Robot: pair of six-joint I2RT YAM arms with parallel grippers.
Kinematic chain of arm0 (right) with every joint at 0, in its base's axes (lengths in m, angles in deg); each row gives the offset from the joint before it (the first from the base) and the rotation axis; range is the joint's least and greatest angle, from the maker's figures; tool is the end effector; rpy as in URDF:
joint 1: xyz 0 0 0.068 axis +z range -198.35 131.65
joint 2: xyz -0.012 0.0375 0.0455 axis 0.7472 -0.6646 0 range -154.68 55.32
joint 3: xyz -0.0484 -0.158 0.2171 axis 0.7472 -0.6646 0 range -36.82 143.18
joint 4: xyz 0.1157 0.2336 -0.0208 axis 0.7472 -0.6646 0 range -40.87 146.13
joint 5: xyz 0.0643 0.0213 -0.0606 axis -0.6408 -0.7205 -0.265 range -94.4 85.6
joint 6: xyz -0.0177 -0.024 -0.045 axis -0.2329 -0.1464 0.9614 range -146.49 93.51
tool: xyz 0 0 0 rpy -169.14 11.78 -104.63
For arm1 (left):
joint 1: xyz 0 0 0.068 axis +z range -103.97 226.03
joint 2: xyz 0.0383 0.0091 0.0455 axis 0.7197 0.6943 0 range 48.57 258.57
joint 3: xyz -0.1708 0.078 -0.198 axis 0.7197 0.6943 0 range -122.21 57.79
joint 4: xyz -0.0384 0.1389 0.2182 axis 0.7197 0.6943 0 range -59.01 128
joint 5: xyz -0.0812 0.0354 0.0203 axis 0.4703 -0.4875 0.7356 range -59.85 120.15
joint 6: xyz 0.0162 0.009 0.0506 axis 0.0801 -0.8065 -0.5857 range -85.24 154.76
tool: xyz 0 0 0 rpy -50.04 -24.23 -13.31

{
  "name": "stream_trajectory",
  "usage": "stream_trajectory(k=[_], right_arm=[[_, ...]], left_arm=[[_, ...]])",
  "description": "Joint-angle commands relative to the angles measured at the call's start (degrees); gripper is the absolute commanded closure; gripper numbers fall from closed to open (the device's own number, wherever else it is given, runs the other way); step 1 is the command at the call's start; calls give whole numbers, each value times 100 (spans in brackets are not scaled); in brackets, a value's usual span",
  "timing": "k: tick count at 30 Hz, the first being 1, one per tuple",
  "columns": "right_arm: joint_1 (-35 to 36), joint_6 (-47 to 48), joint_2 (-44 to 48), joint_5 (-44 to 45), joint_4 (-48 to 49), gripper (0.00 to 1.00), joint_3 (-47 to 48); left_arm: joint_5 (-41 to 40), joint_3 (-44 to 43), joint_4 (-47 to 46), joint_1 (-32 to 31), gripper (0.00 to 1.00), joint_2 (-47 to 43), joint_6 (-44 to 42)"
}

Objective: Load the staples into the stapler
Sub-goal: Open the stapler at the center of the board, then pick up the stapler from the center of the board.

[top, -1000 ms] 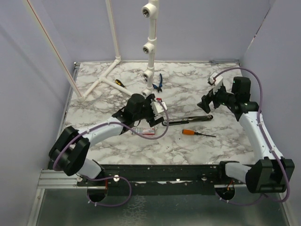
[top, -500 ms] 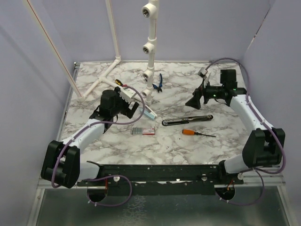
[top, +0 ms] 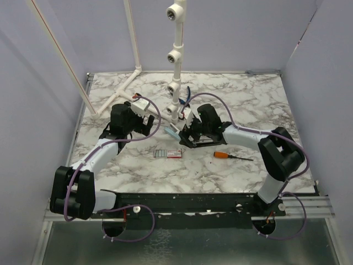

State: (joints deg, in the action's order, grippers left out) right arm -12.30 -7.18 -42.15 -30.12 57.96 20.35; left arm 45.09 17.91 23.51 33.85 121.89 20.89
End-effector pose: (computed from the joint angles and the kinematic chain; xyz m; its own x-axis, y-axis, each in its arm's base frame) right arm 0.2845 0.2261 0.1965 -0.2085 -0.5203 -0.8281 -0.9259 0.3777 -0.0041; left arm 0.2711 -0.0678 0.2342 -0.3122 0.3042 -0.9000 0.5203 0.8474 0.1060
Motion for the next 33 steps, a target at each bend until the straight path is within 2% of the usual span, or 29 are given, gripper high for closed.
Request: stream_trajectory(k=[1,13,25,28,33], right_arm=[[109,-555,-552,765,991,15,240],[148,-1411,-1314,696,1559,29,335],[218,-1781,-1434,816,2140,47,-259],[225,-1765,-1380,813,2210,54,-355],[214,-1435,-1029,760,2218,75,-513]], left_arm=[[-102,2,10,93,1,-136,94],[-36,90,-161,120,1,-176,101],[66,108,-193,121,1,-220,104],[79,113,-196,122,1,-217,65],[289,119,-193,120,1,-219,-80]])
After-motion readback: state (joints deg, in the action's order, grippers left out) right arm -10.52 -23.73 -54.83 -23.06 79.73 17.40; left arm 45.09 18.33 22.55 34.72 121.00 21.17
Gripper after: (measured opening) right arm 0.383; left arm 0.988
